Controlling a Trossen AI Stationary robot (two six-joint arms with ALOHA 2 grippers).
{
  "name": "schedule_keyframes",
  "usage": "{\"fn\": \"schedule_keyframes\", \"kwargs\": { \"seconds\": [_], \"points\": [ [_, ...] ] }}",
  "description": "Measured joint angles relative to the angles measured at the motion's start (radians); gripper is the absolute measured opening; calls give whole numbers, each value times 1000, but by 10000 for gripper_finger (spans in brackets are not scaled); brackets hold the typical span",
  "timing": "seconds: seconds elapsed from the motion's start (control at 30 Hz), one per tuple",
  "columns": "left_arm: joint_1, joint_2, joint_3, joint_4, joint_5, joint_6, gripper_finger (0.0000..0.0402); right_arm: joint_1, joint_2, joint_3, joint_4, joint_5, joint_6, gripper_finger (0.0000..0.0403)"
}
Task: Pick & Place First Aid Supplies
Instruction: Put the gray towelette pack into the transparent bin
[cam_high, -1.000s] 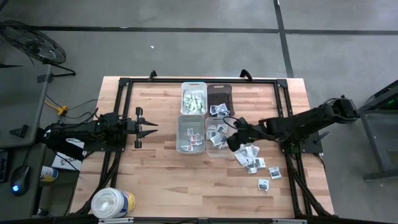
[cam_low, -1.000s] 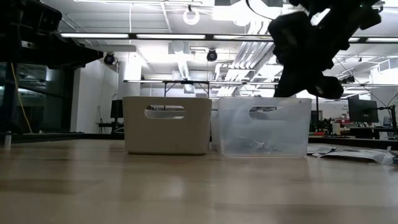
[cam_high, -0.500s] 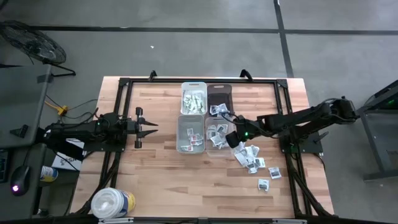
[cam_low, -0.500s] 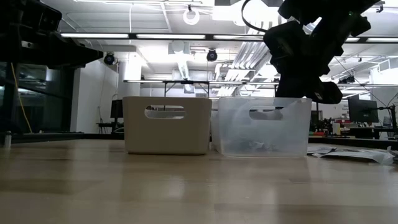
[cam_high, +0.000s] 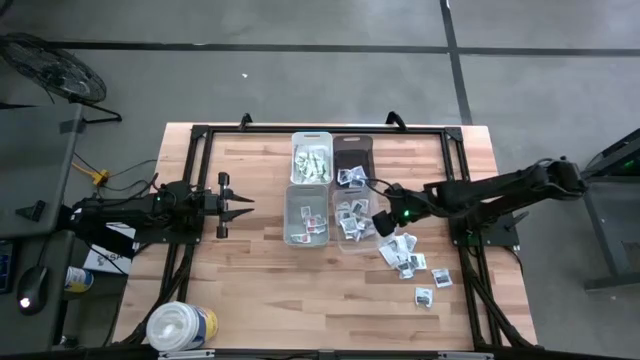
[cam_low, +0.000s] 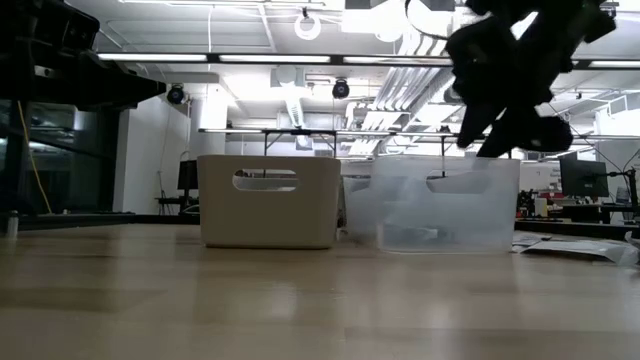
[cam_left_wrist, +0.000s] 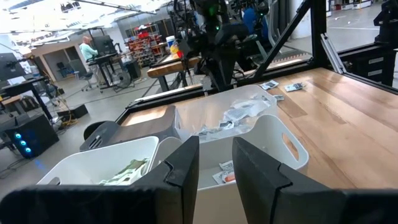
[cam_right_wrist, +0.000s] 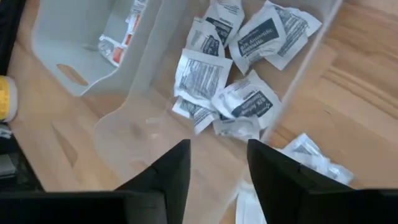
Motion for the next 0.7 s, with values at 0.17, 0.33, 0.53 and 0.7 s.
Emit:
{"fn": "schedule_keyframes", "kwargs": {
  "seconds": [0.17,0.33,0.53,0.7],
  "points": [
    [0,0,0,0,0,0,96,18,-92,0,-85,48,23,153],
    [0,0,0,0,0,0,96,36,-159,0,-172,122,52,154],
    [0,0,0,0,0,0,96,65,-142,-13,-343,153,-172,154],
    [0,0,0,0,0,0,96,90,-91,-49,-298,113,-401,154]
  ]
}}
